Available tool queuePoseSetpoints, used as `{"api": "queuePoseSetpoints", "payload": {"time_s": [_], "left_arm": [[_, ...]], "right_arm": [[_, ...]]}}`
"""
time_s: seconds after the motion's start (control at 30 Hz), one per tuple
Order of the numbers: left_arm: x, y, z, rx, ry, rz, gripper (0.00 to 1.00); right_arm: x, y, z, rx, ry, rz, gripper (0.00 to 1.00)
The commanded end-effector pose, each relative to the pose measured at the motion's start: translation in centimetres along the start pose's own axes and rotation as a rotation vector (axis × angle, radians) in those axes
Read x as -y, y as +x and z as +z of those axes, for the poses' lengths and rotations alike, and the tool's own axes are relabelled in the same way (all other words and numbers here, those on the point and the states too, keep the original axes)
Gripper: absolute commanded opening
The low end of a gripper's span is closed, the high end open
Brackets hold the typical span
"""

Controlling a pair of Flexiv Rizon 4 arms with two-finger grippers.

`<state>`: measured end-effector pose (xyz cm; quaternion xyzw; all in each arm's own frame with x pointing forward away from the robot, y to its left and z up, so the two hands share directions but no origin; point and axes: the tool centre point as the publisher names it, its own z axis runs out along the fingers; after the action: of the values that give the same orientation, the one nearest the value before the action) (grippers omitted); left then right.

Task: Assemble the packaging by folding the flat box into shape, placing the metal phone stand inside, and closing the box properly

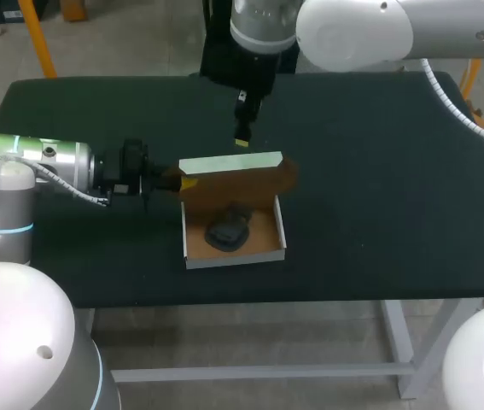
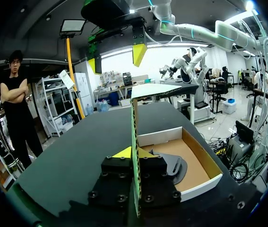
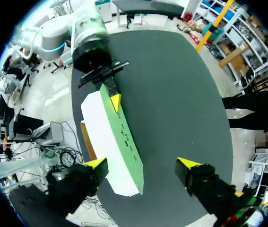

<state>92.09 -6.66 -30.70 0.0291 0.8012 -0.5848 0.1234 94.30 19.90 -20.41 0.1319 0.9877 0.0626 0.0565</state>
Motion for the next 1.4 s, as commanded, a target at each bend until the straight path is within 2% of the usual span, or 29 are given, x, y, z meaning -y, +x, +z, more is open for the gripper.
{"api": "queuePoseSetpoints", "payload": {"time_s": [0.03, 0.43, 0.53, 1.1, 1.4], "left_arm": [[0.0, 0.0, -0.1, 0.0, 0.002, 0.001, 0.0], [0.0, 0.0, -0.1, 0.0, 0.002, 0.001, 0.0], [0.0, 0.0, -0.1, 0.0, 0.002, 0.001, 0.0], [-0.3, 0.1, -0.6, 0.014, 0.029, 0.108, 0.0], [-0.5, 0.1, -0.4, 0.0, 0.05, 0.19, 0.0]], "right_arm": [[0.4, 0.6, 0.0, 0.014, -0.007, -0.002, 1.0], [0.4, 0.6, 0.0, 0.014, -0.007, -0.002, 1.0], [0.6, 0.4, 0.4, 0.003, 0.017, 0.027, 1.0], [1.1, -0.1, 0.4, -0.033, 0.027, 0.166, 1.0], [1.9, -0.2, 0.5, -0.098, 0.041, 0.274, 1.0]]}}
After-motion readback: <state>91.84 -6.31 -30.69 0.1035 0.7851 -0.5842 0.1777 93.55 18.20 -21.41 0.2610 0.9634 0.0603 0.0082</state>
